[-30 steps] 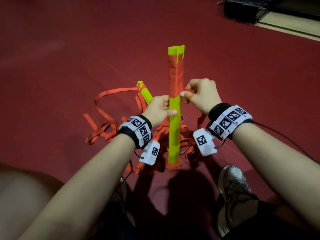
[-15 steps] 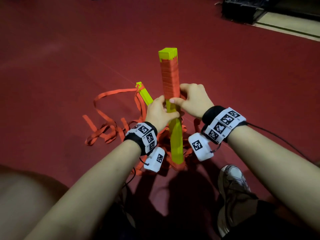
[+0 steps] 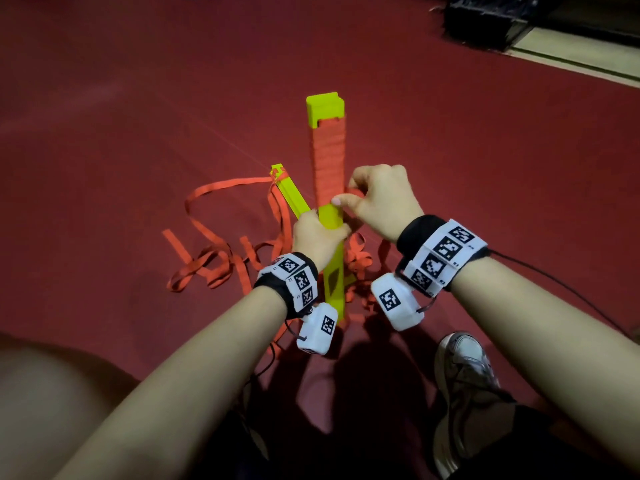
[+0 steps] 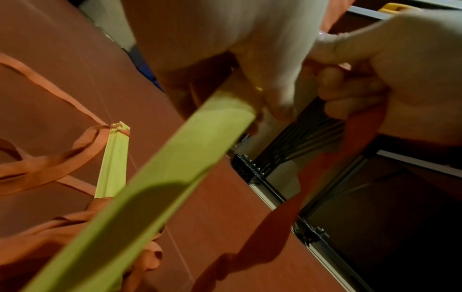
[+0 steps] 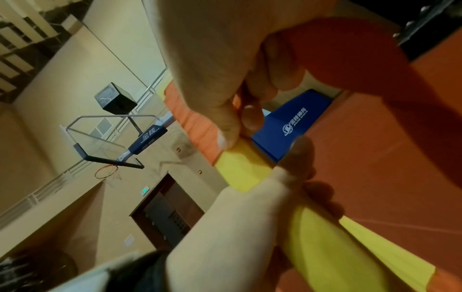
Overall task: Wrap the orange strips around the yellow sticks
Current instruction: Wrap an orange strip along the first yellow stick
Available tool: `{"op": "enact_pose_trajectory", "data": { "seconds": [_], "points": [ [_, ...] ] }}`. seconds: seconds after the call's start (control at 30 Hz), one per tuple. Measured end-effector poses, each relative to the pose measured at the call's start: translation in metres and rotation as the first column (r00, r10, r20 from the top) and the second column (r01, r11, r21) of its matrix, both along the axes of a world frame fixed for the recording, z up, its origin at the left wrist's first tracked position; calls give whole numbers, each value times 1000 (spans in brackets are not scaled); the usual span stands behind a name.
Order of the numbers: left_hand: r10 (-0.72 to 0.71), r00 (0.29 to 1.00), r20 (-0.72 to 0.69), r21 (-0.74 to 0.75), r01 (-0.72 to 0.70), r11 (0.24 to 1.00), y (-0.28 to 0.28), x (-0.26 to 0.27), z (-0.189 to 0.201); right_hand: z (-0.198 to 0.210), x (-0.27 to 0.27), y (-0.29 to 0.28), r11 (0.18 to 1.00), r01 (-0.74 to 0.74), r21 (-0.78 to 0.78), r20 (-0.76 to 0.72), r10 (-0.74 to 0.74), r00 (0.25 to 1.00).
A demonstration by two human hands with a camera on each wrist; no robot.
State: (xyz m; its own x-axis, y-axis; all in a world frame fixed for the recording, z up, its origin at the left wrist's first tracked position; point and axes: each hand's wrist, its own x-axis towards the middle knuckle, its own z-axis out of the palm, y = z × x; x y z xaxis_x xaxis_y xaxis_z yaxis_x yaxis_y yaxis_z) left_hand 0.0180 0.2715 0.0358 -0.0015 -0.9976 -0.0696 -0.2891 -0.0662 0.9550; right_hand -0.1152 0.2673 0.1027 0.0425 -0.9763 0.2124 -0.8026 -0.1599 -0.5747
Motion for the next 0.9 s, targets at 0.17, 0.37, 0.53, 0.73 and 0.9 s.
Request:
{"op": "enact_pose_trajectory", "data": {
  "seconds": [0.17, 0.37, 0.53, 0.73, 0.9],
  "points": [
    [180, 976, 120, -98, -169, 981, 11, -6, 6, -1, 18, 12, 1000, 20, -14, -76, -21, 997],
    [167, 966, 195, -69, -157, 985, 11, -6, -1, 2, 25, 21, 999, 34, -6, -118, -34, 992],
    [-127, 962, 241, 17, 127, 992, 7, -9, 3, 1, 7, 8, 991, 119, 58, -35, -117, 992],
    [-441, 872, 212, 129, 422, 897, -13, 4, -3, -1, -18, -1, 993, 77, 91, 33, -80, 996],
    [-329, 911, 250, 28, 333, 943, -20, 13, -1, -5, -17, 0, 990, 119, 70, -1, -120, 993]
  ]
}}
